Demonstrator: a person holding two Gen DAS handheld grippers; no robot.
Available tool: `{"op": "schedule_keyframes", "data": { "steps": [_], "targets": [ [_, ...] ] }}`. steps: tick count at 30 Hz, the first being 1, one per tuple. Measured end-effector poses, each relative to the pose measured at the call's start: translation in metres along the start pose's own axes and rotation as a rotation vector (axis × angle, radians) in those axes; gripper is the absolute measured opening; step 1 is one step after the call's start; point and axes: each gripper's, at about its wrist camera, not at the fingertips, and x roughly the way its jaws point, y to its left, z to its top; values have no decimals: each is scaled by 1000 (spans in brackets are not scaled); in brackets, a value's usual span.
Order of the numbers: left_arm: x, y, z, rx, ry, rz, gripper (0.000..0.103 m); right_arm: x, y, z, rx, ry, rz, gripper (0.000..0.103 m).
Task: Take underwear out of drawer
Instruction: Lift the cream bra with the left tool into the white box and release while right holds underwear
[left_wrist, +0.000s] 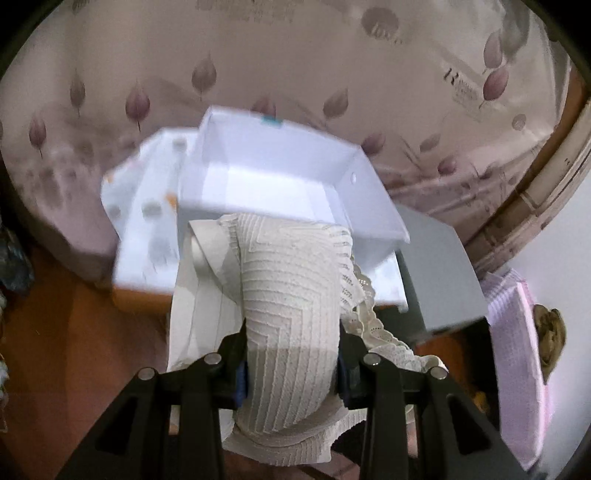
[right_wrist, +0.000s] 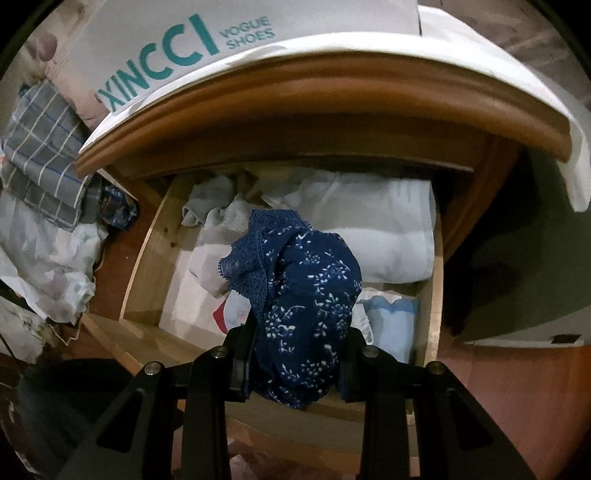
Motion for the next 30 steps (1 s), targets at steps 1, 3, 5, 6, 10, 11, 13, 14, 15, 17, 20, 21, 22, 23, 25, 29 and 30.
{"op": "schedule_keyframes", "data": {
  "steps": [1,3,5,6,10,11,13,14,15,17,20,21,22,23,25,29,30],
  "targets": [
    [-3,-2,12,8,-17,21,36,-1,1,0,-8,-5,-2,30],
    [-7,-4,36,28,-47,52,36,-3,2,0,-11,-12,-2,30],
    [-7,-6,55,38,-77,95,36,-4,1,1,-11,-17,-11,30],
    [-6,-8,64,44,-83,109,36,-4,1,1,-9,-19,-16,30],
    [13,-9,102,73,-96,170,36,-5,-5,0,10,-27,-57,30],
    [18,-8,109,68,-93,175,36,-6,-6,0,12,-31,-74,30],
    [35,-6,122,67,-72,179,36,-6,-9,1,20,-29,-98,30],
    [40,-5,127,68,-68,182,36,-5,-10,0,23,-26,-106,30],
    [46,-3,131,67,-64,190,36,-5,-11,0,26,-19,-121,30],
    [61,-1,141,80,-53,213,36,-3,-13,0,32,-12,-146,30],
    [84,3,147,90,-26,248,36,-4,-17,1,56,-15,-170,30],
    [93,4,150,97,-13,260,36,-4,-18,1,61,-18,-182,30],
    [100,6,150,101,-7,273,36,-4,-20,1,70,-20,-189,30],
    [105,7,151,103,-2,281,36,-4,-22,1,81,-20,-192,30],
    [120,10,151,106,16,287,36,-2,-27,1,103,-12,-203,30],
    [140,17,152,107,45,312,36,-3,-35,1,140,-17,-186,30],
    [142,17,151,109,46,317,36,-3,-35,1,143,-23,-182,30]
  ]
}}
